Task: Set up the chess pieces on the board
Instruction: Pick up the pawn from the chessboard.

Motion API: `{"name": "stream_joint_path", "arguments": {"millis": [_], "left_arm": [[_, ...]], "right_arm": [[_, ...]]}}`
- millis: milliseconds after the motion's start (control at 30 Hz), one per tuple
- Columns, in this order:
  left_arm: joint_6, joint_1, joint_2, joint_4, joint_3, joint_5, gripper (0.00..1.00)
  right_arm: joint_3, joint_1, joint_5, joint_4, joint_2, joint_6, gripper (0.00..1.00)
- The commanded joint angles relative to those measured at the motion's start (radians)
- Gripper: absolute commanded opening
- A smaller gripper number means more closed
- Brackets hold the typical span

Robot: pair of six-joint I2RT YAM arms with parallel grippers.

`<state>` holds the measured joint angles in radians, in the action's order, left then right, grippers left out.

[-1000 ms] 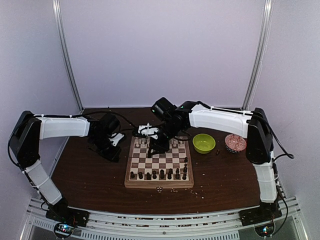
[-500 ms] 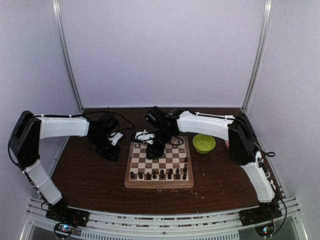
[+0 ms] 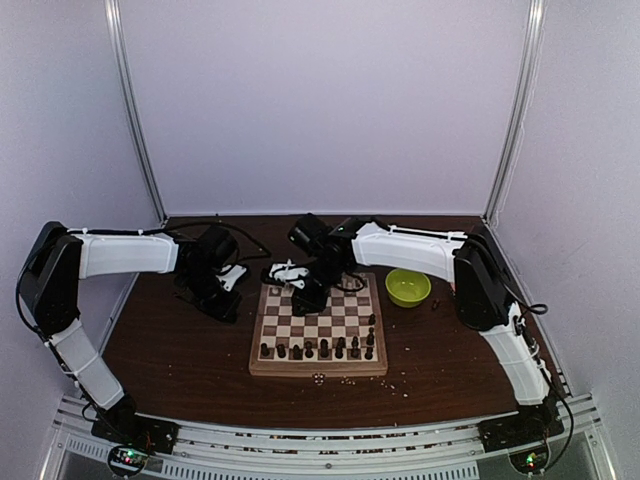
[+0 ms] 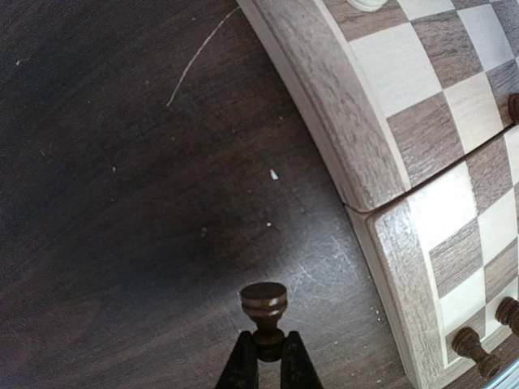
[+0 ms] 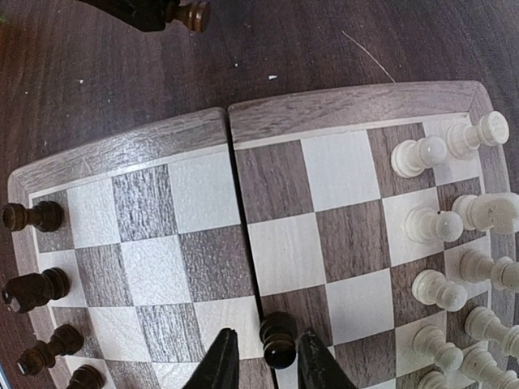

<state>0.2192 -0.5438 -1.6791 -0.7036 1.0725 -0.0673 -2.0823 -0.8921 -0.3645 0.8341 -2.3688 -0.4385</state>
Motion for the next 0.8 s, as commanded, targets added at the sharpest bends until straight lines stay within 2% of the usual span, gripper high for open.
{"name": "stream_joint_path", "arguments": {"millis": [0,200,567,767], "left_arm": [[-0.001,0.006,0.024,0.030,-0.005,-0.013,0.08],[-0.001,0.006,0.027,0.030,-0.008,-0.015,0.08],[-0.007,0.007,0.032,0.035,-0.010,-0.029,0.08],[-0.010,0.006,0.035,0.038,-0.010,-0.038,0.08]], "right_arm": [[-0.027,-0.003,0.025,0.002,-0.030,0.021,0.23],[-0.005,-0.003,0.024,0.001,0.013,0.020,0.18],[0.413,0.024,0.025,-0.047,0.359,-0.066,0.14],[0.557,0.029,0.026,-0.095,0.441,-0.069,0.14]]}}
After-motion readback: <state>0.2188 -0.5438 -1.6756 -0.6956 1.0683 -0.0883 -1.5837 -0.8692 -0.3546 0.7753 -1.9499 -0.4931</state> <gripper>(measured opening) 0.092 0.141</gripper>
